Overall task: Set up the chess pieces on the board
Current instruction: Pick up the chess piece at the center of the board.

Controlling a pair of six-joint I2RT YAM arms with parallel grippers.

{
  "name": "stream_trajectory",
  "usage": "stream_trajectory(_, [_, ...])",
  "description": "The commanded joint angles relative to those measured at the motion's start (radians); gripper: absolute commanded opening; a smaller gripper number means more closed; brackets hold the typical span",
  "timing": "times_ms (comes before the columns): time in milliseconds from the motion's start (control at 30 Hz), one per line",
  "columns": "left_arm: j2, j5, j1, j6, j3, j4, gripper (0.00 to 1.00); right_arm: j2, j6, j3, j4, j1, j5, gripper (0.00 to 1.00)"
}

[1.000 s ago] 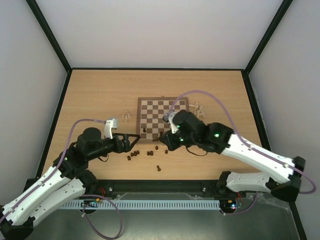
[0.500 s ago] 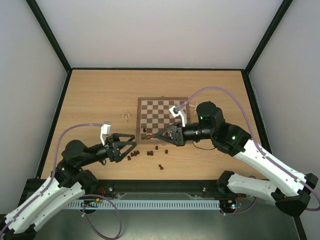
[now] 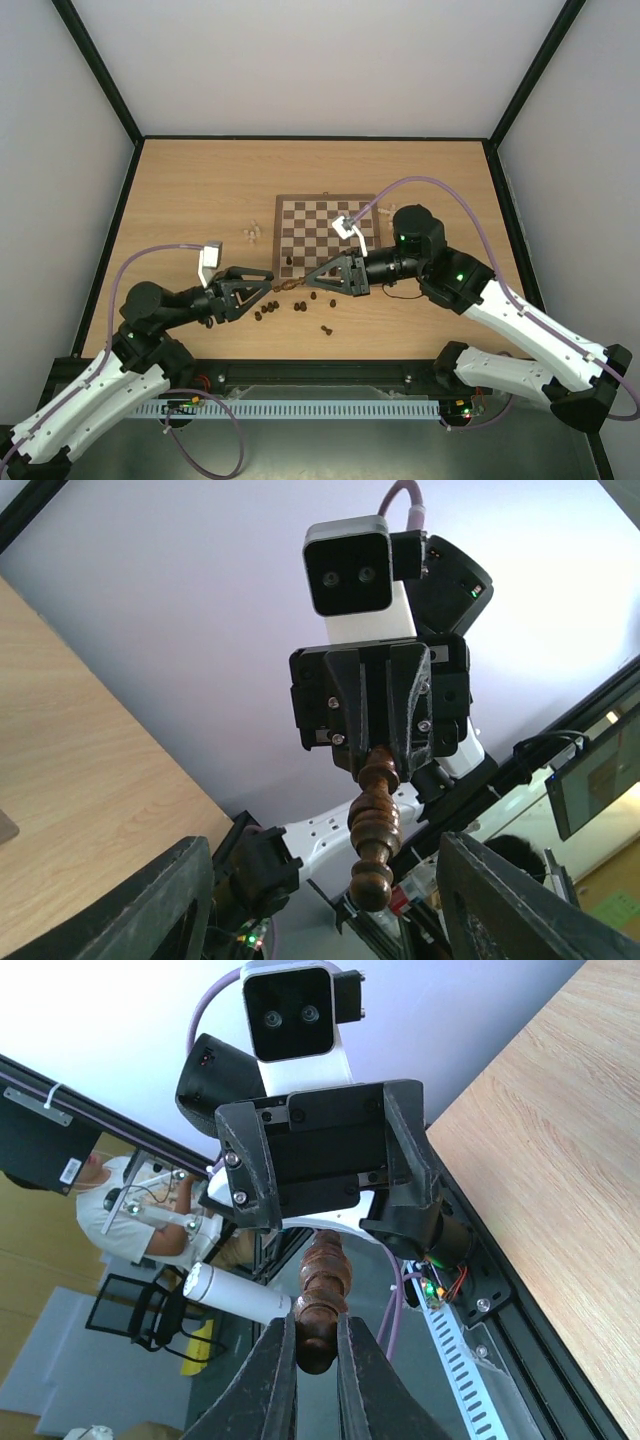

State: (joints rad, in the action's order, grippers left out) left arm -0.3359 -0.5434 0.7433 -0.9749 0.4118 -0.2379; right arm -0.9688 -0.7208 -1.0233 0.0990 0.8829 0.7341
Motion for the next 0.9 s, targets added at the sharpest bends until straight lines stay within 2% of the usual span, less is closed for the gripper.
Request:
stream_trajectory(0, [-0.015, -0.033, 0.008, -0.010, -0.003, -0.068, 0.62, -0.003, -0.009, 0.009, -0.041, -0.004, 0.031, 0.02])
stream_trajectory(600, [-0.018, -0.032, 0.028, -0.011, -0.013, -0.049, 0.45, -0.056, 0.003, 0.006, -0.055, -0.023, 0.003, 0.01])
stream_trajectory(867, [-0.020, -0.024, 0.031, -0.008, -0.014, -0.035, 0.44, -0.063, 0.002, 0.003, -0.063, -0.030, 0.011, 0.01])
